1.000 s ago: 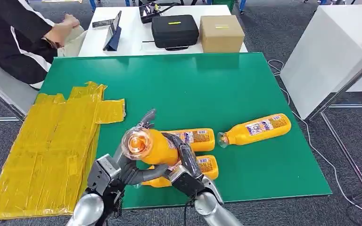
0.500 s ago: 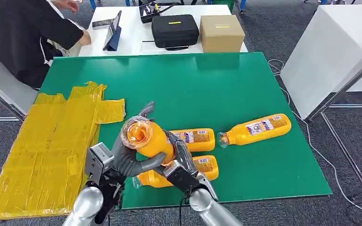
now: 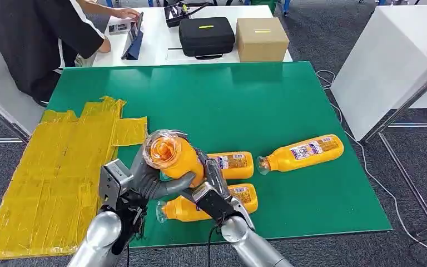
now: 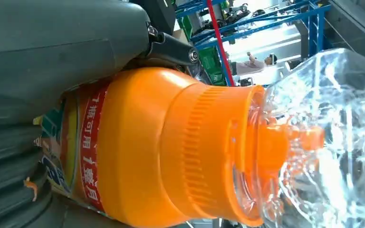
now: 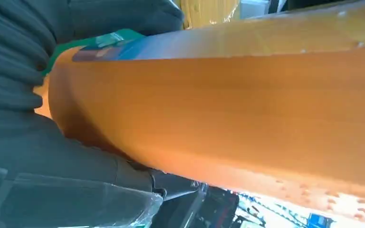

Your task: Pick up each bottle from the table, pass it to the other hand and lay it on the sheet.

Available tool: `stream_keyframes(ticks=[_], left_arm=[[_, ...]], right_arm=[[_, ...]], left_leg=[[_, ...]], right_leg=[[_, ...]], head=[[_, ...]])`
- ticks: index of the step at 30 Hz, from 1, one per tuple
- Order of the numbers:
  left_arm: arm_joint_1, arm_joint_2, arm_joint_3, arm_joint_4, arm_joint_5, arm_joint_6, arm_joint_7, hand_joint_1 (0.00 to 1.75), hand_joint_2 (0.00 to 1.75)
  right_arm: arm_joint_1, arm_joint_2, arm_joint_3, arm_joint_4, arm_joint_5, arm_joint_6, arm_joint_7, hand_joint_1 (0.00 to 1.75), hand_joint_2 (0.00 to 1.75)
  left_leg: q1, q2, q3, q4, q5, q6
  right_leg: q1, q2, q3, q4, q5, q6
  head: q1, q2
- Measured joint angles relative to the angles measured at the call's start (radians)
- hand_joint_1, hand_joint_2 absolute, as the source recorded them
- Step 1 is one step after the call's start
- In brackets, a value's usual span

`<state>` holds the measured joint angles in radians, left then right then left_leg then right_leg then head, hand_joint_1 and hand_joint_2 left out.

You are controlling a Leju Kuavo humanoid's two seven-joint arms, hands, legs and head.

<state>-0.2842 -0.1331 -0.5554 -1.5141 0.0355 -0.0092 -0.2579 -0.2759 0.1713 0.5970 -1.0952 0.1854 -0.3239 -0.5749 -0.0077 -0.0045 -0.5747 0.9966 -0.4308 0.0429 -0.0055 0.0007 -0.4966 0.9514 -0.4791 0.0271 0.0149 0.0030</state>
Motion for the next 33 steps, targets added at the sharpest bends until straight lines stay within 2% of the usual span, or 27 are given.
stream_keyframes(ticks=[10,11,12,17,21,23,29,33], left_arm=[[-0.001,0.000,0.007,0.002,0.013,-0.002,0.000,1.75,1.75],[-0.001,0.000,0.007,0.002,0.013,-0.002,0.000,1.75,1.75],[-0.001,0.000,0.007,0.002,0.013,-0.002,0.000,1.75,1.75],[0.002,0.000,0.010,0.002,0.018,0.005,-0.010,1.75,1.75],[0.029,0.005,0.048,-0.003,-0.009,0.063,-0.043,1.75,1.75],[0.060,0.013,0.087,-0.015,-0.030,0.091,-0.067,1.75,1.75],[0.197,0.041,0.253,-0.056,-0.063,0.155,-0.130,1.75,1.75],[0.252,0.048,0.364,-0.072,-0.176,0.232,-0.168,1.75,1.75]], right_arm=[[-0.002,0.000,-0.001,0.000,0.000,-0.005,0.002,1.75,1.75],[-0.002,0.000,-0.001,0.000,0.000,-0.005,0.002,1.40,1.75],[-0.002,0.000,0.000,0.000,0.000,-0.005,0.002,0.03,1.75],[0.001,-0.001,-0.001,-0.012,0.013,-0.027,0.006,0.00,1.75],[0.029,-0.016,-0.015,-0.086,0.053,-0.062,0.019,0.00,1.75],[0.060,-0.036,-0.033,-0.134,0.086,-0.095,0.021,0.00,1.75],[0.209,-0.116,-0.119,-0.330,0.270,-0.297,0.029,0.00,1.75],[0.305,-0.147,-0.181,-0.470,0.375,-0.325,0.071,0.00,1.75]], left_leg=[[0.000,0.000,0.000,0.000,0.000,0.000],[0.000,0.000,0.000,0.000,0.000,0.000],[0.000,0.000,0.000,0.000,0.000,0.000],[0.000,0.000,0.000,0.000,0.000,0.000],[0.000,0.000,0.000,0.000,0.000,0.000],[0.000,0.000,0.000,0.000,0.000,0.000],[0.000,0.000,-0.002,0.000,-0.001,0.000],[0.000,0.000,-0.003,0.000,-0.001,0.000]], right_leg=[[0.000,0.000,0.000,0.000,0.000,0.000],[0.000,0.000,0.000,0.000,0.000,0.000],[0.000,0.000,0.000,0.000,0.000,0.000],[0.000,0.000,0.000,0.000,0.000,0.000],[0.000,0.000,0.000,0.000,0.000,0.000],[0.000,0.000,0.000,0.000,0.000,0.000],[0.000,0.000,-0.003,0.000,0.000,0.000],[0.000,0.000,-0.004,0.000,-0.001,0.000]], head=[[0.000,0.000],[0.000,0.000],[0.000,0.000],[0.000,0.000],[0.000,0.000],[0.000,0.000],[0.000,0.000],[0.000,0.000]])
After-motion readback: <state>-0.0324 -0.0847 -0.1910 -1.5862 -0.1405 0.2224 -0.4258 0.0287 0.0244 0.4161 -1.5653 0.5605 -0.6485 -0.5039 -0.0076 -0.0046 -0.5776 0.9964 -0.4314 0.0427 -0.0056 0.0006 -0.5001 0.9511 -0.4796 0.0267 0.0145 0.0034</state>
